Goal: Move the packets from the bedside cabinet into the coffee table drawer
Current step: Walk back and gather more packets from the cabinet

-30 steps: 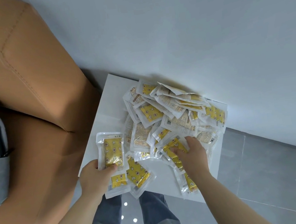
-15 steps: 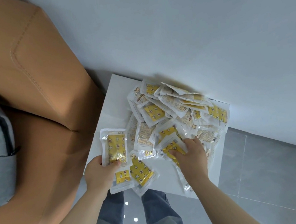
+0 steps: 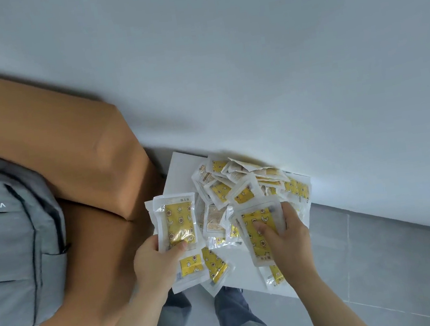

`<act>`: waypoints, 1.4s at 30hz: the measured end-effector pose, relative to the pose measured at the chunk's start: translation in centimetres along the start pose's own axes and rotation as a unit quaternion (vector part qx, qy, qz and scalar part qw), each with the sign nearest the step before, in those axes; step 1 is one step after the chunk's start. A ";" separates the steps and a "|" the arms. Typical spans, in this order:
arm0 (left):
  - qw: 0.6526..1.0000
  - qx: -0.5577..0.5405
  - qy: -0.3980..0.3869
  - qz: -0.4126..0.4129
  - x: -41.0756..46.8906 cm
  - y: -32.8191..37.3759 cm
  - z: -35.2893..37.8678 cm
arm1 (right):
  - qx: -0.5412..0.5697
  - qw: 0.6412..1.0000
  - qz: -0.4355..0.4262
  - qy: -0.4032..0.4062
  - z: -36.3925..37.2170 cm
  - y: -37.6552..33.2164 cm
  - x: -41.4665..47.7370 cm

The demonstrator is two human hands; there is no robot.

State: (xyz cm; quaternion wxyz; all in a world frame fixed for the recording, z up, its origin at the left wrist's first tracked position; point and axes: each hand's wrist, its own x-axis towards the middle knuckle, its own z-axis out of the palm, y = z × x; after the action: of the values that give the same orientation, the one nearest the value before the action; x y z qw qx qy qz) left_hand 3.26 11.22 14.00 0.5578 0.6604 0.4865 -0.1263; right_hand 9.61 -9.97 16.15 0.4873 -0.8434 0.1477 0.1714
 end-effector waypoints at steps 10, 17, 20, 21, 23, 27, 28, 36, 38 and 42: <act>0.978 0.010 -0.117 0.172 -6.5 12.4 -5.7 | 0.094 0.977 -0.100 0.163 -3.4 -12.9 -7.3; 0.927 0.065 -0.211 0.303 -11.8 20.5 -8.3 | 0.164 0.933 -0.139 0.288 -6.5 -18.7 -13.6; 0.904 0.067 -0.252 0.338 -15.1 22.9 -7.5 | 0.176 0.904 -0.153 0.358 -9.4 -19.9 -16.4; 0.896 0.068 -0.266 0.350 -16.3 23.6 -7.0 | 0.180 0.893 -0.160 0.379 -10.5 -20.1 -17.3; 0.879 0.071 -0.290 0.372 -18.8 24.6 -5.8 | 0.179 0.875 -0.169 0.417 -12.8 -20.4 -19.2; 0.847 0.072 -0.337 0.406 -23.7 25.0 -3.2 | 0.184 0.840 -0.176 0.480 -16.9 -19.7 -23.4; 0.839 0.073 -0.351 0.410 -25.0 24.8 -2.6 | 0.179 0.830 -0.174 0.499 -17.9 -19.3 -24.6; 0.766 0.068 -0.461 0.443 -37.8 20.1 2.4 | 0.146 0.749 -0.176 0.621 -25.0 -13.7 -36.3; 0.746 0.070 -0.484 0.452 -41.5 18.2 3.7 | 0.140 0.734 -0.174 0.641 -27.0 -11.8 -39.6; 0.712 0.072 -0.530 0.454 -49.4 13.6 6.5 | 0.120 0.696 -0.173 0.686 -31.3 -7.8 -46.7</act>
State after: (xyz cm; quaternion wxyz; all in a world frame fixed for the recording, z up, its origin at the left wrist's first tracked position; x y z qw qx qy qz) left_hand -8.02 -17.88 55.16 0.6654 0.6642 -0.2585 -0.2218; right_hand -24.50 -29.71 56.94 0.3691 -0.6719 0.3116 -0.5614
